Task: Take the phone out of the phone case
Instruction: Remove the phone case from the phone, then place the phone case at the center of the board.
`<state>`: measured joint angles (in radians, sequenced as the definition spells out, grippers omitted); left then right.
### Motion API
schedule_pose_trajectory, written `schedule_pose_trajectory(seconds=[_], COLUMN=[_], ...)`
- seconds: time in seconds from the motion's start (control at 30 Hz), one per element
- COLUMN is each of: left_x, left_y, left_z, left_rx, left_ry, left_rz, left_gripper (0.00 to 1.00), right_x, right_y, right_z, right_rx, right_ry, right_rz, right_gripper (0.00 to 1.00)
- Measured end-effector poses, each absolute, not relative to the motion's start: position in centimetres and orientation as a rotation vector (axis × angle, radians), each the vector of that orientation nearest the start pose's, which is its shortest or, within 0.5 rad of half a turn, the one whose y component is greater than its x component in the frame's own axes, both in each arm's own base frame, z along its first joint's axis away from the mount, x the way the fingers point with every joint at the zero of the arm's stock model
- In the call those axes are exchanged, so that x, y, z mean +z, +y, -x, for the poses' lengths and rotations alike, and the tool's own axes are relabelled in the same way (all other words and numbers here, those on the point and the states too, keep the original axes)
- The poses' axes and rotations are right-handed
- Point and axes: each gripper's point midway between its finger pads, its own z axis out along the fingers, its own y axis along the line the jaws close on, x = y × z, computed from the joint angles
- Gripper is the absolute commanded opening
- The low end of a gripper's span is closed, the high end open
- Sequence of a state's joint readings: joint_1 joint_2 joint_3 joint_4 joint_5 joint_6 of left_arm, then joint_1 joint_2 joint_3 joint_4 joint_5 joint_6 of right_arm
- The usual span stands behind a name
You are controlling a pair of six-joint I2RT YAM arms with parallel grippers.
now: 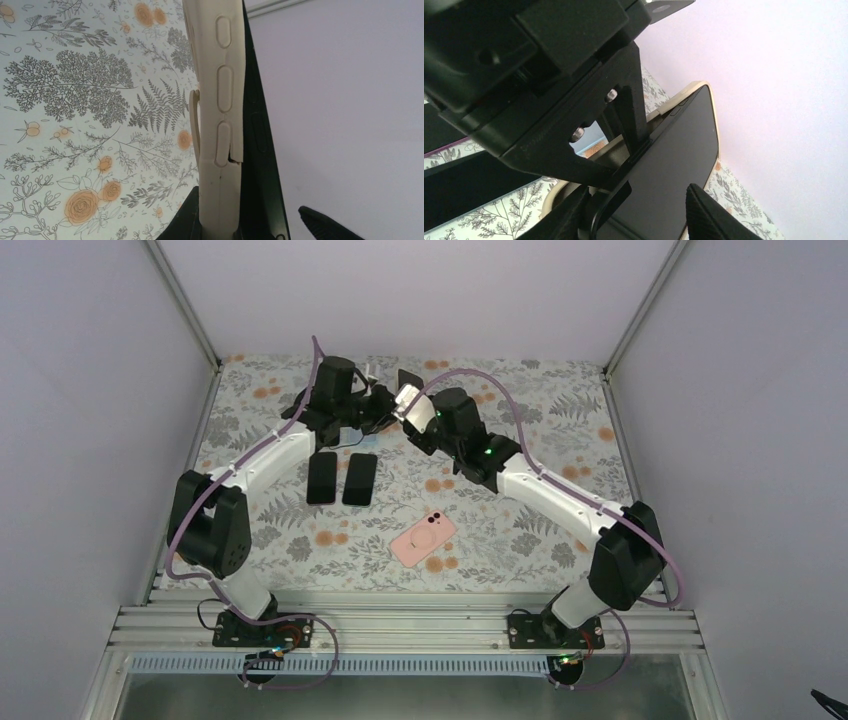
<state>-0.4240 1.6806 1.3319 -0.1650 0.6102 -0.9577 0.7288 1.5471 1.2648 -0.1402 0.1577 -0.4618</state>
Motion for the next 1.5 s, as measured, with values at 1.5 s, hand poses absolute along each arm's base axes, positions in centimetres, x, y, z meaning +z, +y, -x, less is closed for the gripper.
schedule_pose_trajectory(seconds=[1.5], left_x=[21.0], left_y=[-27.0], left_z=[-42.5], left_rx=[-1.217], left_ry=[2.368], left_rz=[0.166], left_gripper=[0.03], right_x=[33.9], right_y=[23.2], right_z=[-37.6], right_rx=[-0.057], right_ry=[1.719], right_rz=[0.822], right_gripper=[0.04])
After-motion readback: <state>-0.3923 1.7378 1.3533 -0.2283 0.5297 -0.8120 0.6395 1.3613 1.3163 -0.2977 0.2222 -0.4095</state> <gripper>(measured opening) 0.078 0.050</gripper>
